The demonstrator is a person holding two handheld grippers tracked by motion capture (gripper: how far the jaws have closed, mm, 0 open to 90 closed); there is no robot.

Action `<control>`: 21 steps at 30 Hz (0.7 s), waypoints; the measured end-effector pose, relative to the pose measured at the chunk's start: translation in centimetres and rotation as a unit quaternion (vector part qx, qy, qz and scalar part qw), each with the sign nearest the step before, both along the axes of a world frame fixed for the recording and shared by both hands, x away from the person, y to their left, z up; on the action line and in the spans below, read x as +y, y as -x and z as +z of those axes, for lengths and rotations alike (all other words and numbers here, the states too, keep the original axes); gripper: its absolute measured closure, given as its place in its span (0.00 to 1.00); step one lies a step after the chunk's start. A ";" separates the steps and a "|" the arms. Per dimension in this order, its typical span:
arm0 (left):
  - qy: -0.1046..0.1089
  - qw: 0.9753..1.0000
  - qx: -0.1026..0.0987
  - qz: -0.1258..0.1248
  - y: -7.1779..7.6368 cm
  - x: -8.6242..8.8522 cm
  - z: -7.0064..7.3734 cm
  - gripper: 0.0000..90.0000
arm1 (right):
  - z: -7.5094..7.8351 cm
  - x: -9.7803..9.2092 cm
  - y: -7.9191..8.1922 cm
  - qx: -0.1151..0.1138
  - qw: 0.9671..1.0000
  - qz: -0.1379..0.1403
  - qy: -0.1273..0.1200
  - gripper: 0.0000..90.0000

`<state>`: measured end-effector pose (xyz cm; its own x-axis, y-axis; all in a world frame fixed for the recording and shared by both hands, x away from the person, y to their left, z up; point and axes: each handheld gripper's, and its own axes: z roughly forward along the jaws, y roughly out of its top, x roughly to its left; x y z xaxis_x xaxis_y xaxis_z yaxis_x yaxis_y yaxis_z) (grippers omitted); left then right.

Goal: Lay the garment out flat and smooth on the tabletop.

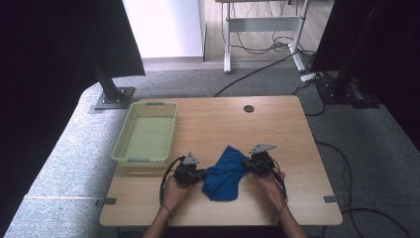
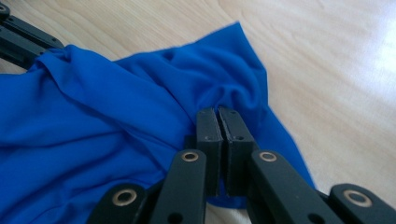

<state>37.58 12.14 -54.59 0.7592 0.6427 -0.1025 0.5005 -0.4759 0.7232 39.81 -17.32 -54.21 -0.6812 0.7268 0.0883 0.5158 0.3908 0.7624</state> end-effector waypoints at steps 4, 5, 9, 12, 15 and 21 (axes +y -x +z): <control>0.009 1.000 0.001 -0.016 0.4 -1.1 -0.2 0.93 | -0.4 -0.7 0.4 0.008 1.000 -0.005 -0.003 0.97; 0.009 1.000 0.000 -0.021 0.5 -1.4 -0.2 0.93 | -0.4 -1.0 0.6 0.009 1.000 -0.006 -0.002 0.97; 0.016 0.999 -0.002 -0.041 1.1 -2.9 -0.4 0.92 | -0.5 -2.5 1.6 0.012 1.000 -0.016 -0.005 0.97; 0.022 0.998 -0.002 -0.059 1.6 -4.1 -0.6 0.92 | -0.6 -3.8 2.6 0.013 1.000 -0.025 -0.010 0.97; 0.024 0.997 -0.005 -0.070 1.9 -5.0 -0.6 0.92 | -0.7 -4.9 3.4 0.014 0.999 -0.033 -0.011 0.97; 0.025 0.997 -0.006 -0.075 2.0 -5.3 -0.2 0.93 | -0.1 -5.5 4.0 0.007 0.999 -0.038 -0.004 0.97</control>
<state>35.60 6.86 -54.80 0.8474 0.5167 -0.1223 0.4181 -0.5074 0.7535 35.85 -22.85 -54.34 -0.6233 0.7750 0.1039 0.5548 0.3446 0.7573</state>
